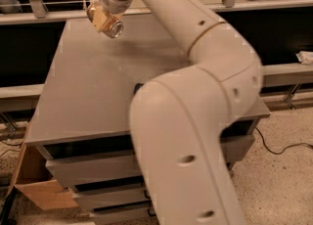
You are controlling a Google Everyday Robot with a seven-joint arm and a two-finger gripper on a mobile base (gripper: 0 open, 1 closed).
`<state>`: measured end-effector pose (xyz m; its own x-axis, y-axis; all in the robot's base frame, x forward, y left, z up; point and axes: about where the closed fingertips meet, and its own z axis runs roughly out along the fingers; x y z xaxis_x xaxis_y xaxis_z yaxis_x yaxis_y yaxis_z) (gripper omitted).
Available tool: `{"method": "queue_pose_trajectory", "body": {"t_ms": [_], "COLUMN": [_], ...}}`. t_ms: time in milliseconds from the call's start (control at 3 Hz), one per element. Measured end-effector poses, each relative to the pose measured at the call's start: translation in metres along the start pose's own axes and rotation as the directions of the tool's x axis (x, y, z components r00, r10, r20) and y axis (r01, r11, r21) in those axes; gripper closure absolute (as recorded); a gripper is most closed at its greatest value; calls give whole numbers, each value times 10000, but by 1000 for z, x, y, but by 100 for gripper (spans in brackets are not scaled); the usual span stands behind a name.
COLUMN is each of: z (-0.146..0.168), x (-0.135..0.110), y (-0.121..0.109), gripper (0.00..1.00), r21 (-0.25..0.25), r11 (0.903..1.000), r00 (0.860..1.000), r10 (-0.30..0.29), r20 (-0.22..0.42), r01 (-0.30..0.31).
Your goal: Place orange can upright
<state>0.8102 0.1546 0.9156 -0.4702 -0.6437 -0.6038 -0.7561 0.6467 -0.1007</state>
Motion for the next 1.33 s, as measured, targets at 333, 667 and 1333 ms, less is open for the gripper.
{"method": "queue_pose_trajectory", "body": {"t_ms": [333,667,1333], "z": [-54,-91,-100], "x": [17,33,77], "y": [-2,22,66], "gripper": [100,100,100], "r21": [-857,-1623,-2634], "r11": [9963,9852,9631], "r00": [9827,9363,8390], "r10": [81,54,987], "r20": [1849,3513,5351], "r01": [79,552,547]}}
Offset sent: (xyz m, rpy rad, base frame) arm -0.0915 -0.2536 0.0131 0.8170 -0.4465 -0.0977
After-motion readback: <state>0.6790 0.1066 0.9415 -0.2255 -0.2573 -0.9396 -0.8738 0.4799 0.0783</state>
